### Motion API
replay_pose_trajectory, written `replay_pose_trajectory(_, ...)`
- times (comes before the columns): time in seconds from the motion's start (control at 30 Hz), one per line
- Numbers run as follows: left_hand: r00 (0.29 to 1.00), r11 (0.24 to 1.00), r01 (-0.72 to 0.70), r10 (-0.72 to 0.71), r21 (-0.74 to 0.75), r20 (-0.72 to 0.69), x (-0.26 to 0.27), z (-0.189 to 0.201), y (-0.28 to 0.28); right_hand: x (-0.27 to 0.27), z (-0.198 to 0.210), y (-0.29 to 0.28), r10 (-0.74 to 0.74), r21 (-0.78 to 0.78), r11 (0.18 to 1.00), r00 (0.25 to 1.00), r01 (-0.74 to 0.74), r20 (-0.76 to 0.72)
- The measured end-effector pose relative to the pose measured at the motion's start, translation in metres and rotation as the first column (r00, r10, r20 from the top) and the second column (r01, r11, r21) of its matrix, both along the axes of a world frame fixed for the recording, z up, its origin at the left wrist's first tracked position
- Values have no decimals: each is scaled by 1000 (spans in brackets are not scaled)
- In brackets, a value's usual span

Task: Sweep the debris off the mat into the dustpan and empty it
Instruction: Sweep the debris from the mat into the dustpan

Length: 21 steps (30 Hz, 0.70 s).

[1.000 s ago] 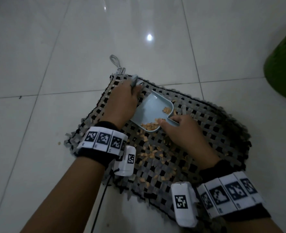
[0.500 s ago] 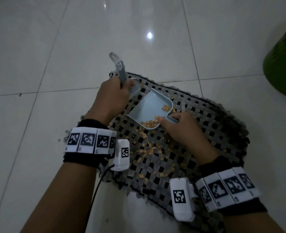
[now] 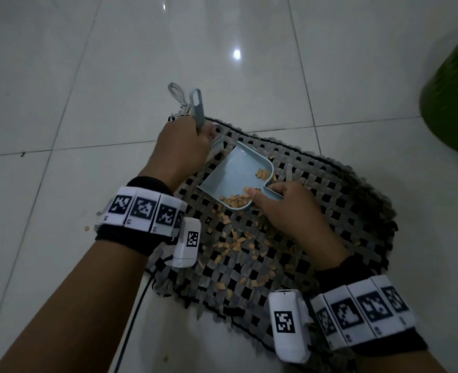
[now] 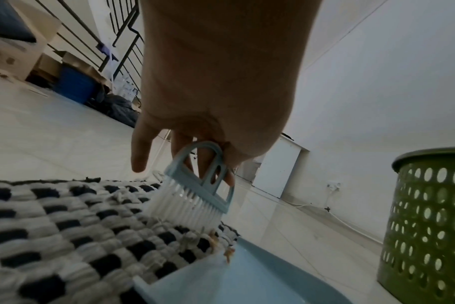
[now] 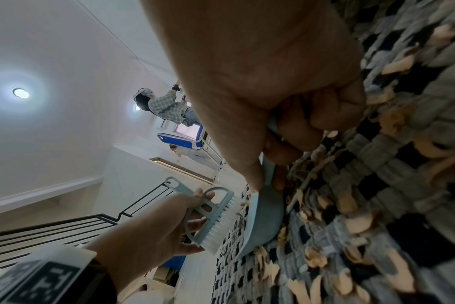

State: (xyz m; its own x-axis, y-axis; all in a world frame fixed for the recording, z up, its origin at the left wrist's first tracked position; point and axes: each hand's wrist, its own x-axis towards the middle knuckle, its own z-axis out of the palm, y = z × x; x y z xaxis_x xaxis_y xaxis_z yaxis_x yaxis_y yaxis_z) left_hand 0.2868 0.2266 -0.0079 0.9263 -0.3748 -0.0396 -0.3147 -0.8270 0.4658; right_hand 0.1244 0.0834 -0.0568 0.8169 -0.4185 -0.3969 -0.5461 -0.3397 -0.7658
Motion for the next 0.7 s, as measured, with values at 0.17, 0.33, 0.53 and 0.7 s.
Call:
replay_pose_trajectory(0.17,991,993,-48,61,-112,117,-3,1,-2,0,-1,-1,4,-11,1000,1000,-4,5)
replay_pose_trajectory(0.33,999,996,18,-15,-82,43,-4,-10,-10,0,-1,-1,5,-12,1000,1000,-4,9)
replay_pose_trajectory(0.53,995,996,49,-42,76,-86,-16,4,1,-2,-1,-1,0,-3,1000,1000,0,26)
replay_pose_trajectory(0.7,993,995,-61,53,-78,-102,-21,27,12,-2,-1,-2,14,-6,1000,1000,-14,21)
